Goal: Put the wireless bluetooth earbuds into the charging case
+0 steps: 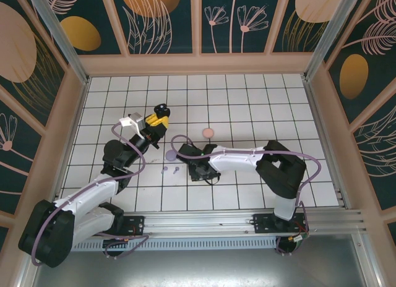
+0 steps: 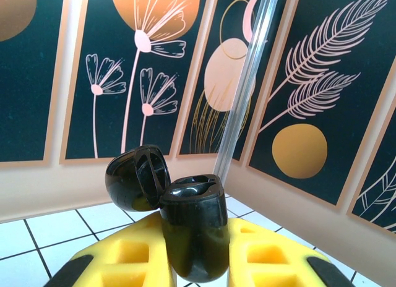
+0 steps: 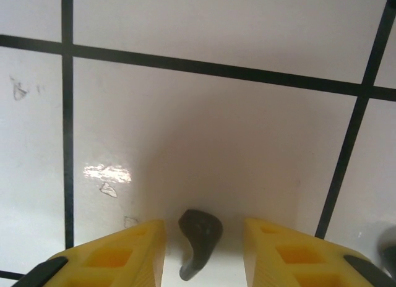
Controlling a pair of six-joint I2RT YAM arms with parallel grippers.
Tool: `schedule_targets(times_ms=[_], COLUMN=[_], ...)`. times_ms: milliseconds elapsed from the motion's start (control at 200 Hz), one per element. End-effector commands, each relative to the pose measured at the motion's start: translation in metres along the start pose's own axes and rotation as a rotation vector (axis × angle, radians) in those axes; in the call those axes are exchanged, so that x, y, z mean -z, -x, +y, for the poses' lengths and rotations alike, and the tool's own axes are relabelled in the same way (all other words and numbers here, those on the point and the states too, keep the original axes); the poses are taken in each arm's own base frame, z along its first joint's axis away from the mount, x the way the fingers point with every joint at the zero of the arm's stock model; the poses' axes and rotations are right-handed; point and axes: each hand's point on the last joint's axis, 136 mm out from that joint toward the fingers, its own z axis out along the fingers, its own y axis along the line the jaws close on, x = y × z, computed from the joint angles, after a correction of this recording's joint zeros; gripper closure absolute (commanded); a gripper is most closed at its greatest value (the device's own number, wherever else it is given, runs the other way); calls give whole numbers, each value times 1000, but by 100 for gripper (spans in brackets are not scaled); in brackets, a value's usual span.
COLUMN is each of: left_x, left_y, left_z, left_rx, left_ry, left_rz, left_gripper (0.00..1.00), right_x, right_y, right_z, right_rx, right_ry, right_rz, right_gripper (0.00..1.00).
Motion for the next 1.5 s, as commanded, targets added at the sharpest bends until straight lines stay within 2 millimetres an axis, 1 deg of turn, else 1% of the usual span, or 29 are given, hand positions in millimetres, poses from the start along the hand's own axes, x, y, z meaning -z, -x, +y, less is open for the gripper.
schedule_targets(times_ms=[0,200,345,666,911,966,1046,1131,1266,1346,1496], left_x=[-2,-2,-2,-3,-4,-4,-4,-4,-5,-6,-9], left_y=[15,14,12,11,9,9,8,9,9,10,10], left_z=[-8,-9,-9,-10,-10,-10,-9,-10,-9,-10,-11], left_rx=[0,13,19,19,24,26,29,30,34,33,17], left_ry=[-40,-48,-54,-64,-69,-69,-68,-69,-67,-68,-71], left_rz=[-55,-62,-60,-62,-59,-59,-58,-58,-54,-48,-30], left_gripper=[100,100,100,100,100,100,100,100,100,100,100], right_x=[-1,-5,-5,-7,-8,-8,-6,-1,14,27,64], right_y=[4,2,3,7,7,8,8,11,19,28,51], right_z=[2,-4,-5,0,1,1,1,-1,-5,-9,-15], right_rx=[-65,-124,-139,-146,-144,-144,-145,-150,-158,-160,-162], right_ry=[-22,-51,-58,-58,-58,-57,-54,-50,-42,-31,5], right_rz=[-10,-2,-6,-5,-2,-5,-14,-34,-95,-149,-274], right_gripper=[62,63,65,71,80,83,84,86,86,86,86])
